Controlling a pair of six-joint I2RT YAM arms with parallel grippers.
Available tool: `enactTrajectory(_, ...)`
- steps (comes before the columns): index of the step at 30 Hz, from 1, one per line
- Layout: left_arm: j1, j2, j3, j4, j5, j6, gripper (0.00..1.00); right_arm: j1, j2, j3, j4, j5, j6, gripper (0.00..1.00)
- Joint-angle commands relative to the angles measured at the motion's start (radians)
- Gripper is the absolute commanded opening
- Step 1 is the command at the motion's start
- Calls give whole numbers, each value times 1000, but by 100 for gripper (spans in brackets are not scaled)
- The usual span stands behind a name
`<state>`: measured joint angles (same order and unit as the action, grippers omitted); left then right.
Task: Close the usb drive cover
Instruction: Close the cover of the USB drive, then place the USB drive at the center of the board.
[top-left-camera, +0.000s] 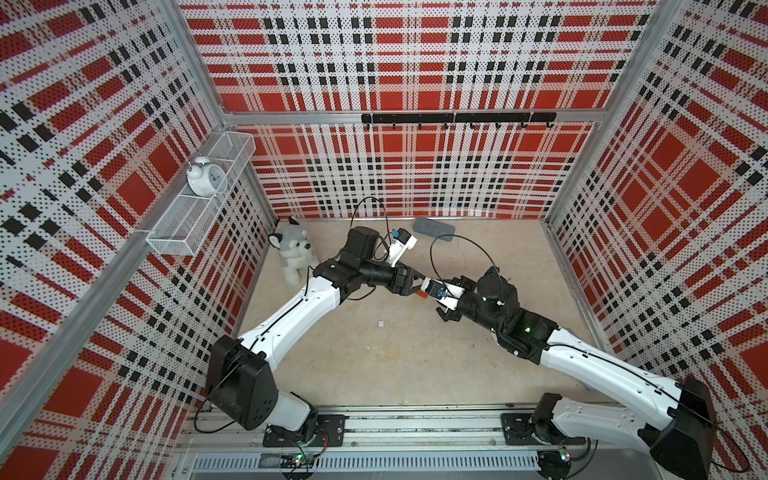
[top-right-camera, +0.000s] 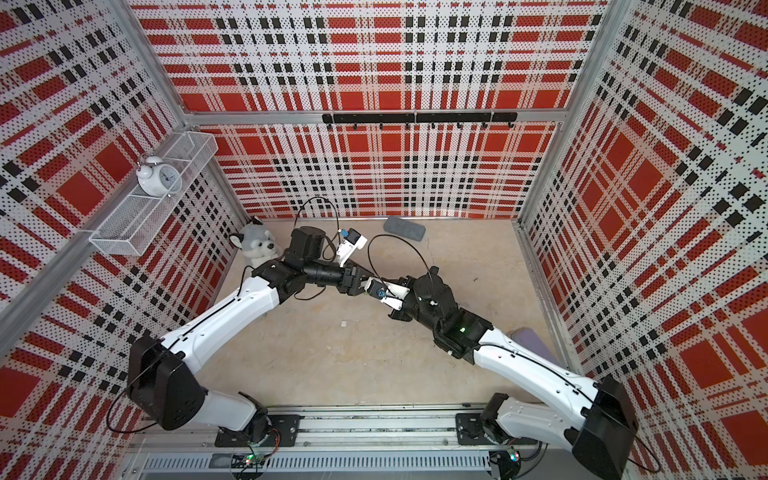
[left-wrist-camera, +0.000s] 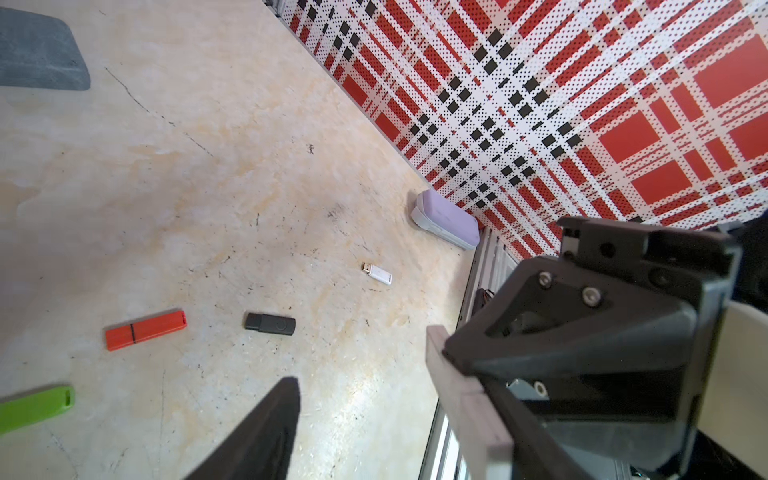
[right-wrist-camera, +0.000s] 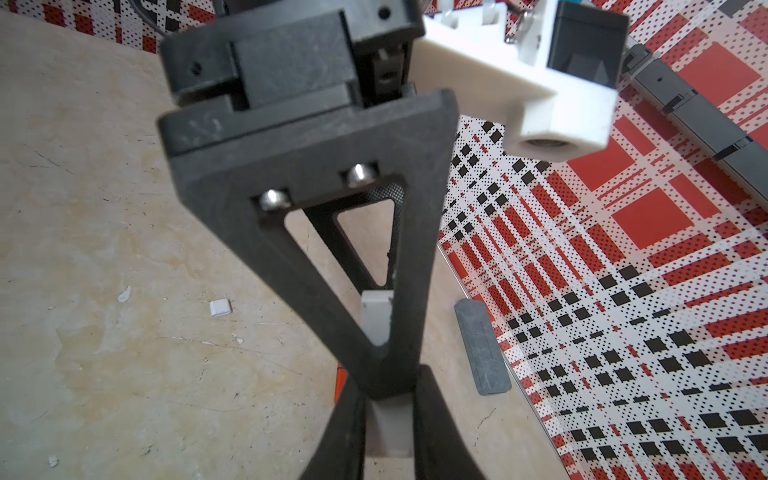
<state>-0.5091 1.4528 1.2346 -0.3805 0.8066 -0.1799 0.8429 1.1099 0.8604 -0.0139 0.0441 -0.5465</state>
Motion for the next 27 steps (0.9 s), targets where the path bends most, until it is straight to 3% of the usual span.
enactTrajectory(1, -3, -70, -19, 121, 67, -25, 78, 12, 26, -20, -3, -18, 37, 0)
enactTrajectory(6, 27, -115, -78, 241, 96, -98, 88, 10, 40, -24, -2, -22, 41, 0)
enactTrajectory(10, 47, -132, -105, 265, 79, -119, 89, 7, 48, -32, 6, -21, 47, 0)
enactTrajectory(19, 181, -247, -225, 283, -253, -185, 94, -40, 81, -66, -8, -96, 160, 0)
enactTrajectory(22, 225, -312, -302, 344, -324, -238, 99, -60, 133, -72, -37, -141, 239, 0)
enactTrajectory(27, 300, -387, -409, 384, -435, -277, 98, -77, 286, -41, -94, -196, 346, 0)
